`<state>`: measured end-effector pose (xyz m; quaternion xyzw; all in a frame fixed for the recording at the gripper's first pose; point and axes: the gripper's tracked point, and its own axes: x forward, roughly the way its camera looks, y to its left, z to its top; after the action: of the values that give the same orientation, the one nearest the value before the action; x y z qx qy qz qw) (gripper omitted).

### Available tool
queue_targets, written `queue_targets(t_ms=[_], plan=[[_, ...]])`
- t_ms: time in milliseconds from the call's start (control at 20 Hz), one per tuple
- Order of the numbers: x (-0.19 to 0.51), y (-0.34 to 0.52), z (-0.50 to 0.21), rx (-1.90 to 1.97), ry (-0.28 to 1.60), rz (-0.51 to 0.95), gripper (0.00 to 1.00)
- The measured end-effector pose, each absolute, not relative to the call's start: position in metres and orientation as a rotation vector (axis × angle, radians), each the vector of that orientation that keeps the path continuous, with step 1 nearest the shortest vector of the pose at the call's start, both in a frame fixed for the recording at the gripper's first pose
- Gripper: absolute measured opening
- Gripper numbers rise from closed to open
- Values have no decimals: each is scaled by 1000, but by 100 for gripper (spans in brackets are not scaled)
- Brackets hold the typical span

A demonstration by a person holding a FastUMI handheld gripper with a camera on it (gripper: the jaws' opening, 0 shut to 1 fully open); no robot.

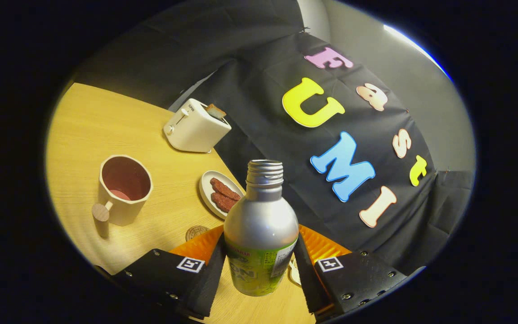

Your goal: Take the bottle from table, then pour the juice into the cup, finally place the bottle on the coaster

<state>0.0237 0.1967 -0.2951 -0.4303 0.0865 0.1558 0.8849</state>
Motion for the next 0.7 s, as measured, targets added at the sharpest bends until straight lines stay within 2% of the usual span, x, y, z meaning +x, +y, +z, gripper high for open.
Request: queue_targets(t_ms=[700], plan=[[22,214,-314,-1242,151,419,76]])
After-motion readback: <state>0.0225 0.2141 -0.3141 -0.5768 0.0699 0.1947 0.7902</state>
